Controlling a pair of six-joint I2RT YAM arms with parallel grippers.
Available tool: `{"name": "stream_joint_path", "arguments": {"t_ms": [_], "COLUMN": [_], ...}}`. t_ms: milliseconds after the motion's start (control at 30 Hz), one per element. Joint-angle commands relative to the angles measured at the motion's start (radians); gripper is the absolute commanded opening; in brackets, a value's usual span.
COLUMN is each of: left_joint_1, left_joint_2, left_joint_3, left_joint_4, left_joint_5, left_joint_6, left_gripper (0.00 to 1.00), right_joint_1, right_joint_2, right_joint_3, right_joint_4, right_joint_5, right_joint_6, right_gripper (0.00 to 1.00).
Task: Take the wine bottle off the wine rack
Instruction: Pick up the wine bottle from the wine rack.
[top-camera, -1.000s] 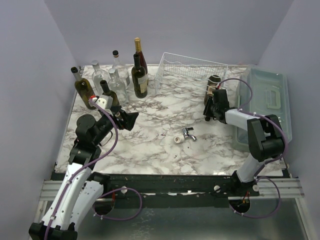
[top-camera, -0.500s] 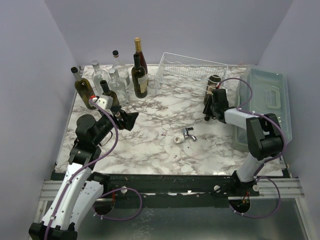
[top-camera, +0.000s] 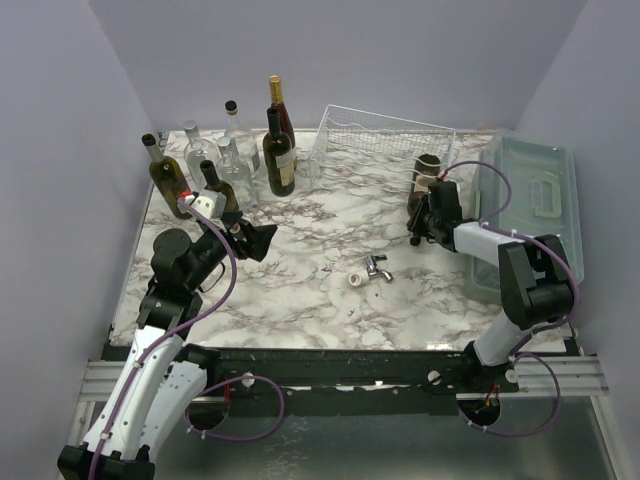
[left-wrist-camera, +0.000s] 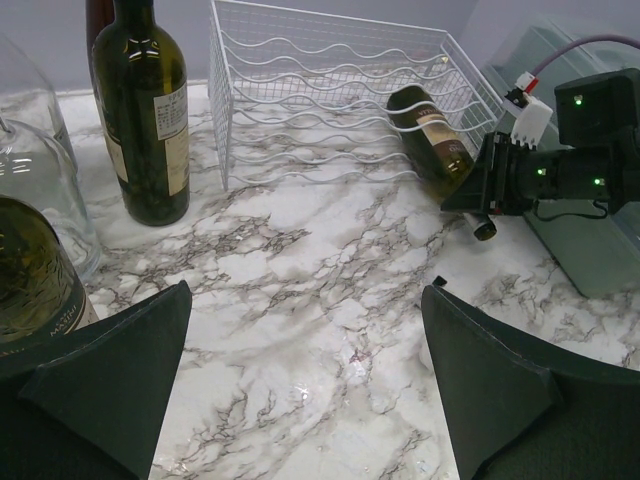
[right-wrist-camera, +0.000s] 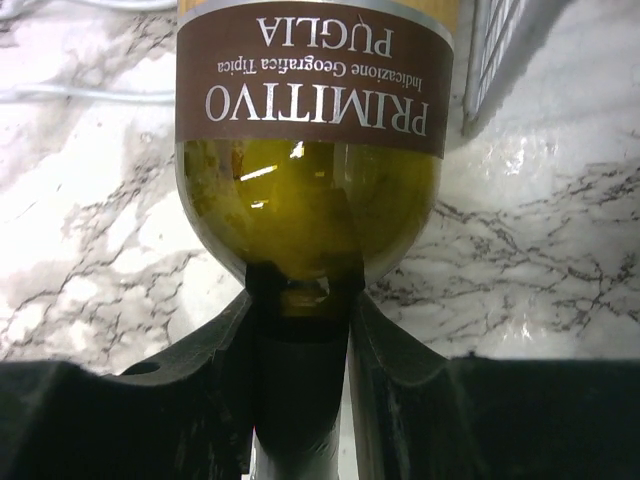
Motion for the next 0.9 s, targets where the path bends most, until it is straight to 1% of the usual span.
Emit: {"name": "stream_joint_path", "arguments": {"t_ms": [0, 267, 400, 533, 700, 867], "left_joint_1": [-0.003, -0.003, -0.002, -0.002, -0.002, -0.003], "left_joint_2": [-0.006, -0.002, -0.002, -0.004, -0.006, -0.005], "left_joint_3": [-0.012, -0.012, -0.011, -0.012, -0.012, -0.012], "left_joint_4": [-0.013, -0.014, -0.014, -0.014, -0.013, -0.014], "left_joint_5": [-0.013, -0.016, -0.014, -0.015, -0.013, -0.013], "left_joint_6": [0.01, 0.011, 0.011, 0.011, 0.01, 0.01], "left_gripper": [0.99, 0.99, 0.99, 0.99, 0.99, 0.99], "right_joint_1": [0.002, 0.001, 0.001, 0.002, 0.001, 0.002], "right_joint_2": [-0.089, -0.156, -0.181, -0.22, -0.278, -0.309], "right_joint_3": [-0.024, -0.011, 0.0, -0.013, -0.05, -0.095], "right_joint_4": [0.003, -0.062, -0.142, -0.178, -0.175, -0.165], "right_joint_5": [-0.132, -0.175, -0.187, -0.213, -0.254, -0.266], "right_joint_6": [0.022, 0.034, 0.039, 0.03, -0.011, -0.014], "right_gripper": [0.0, 0.0, 0.0, 0.0, 0.0, 0.0]}}
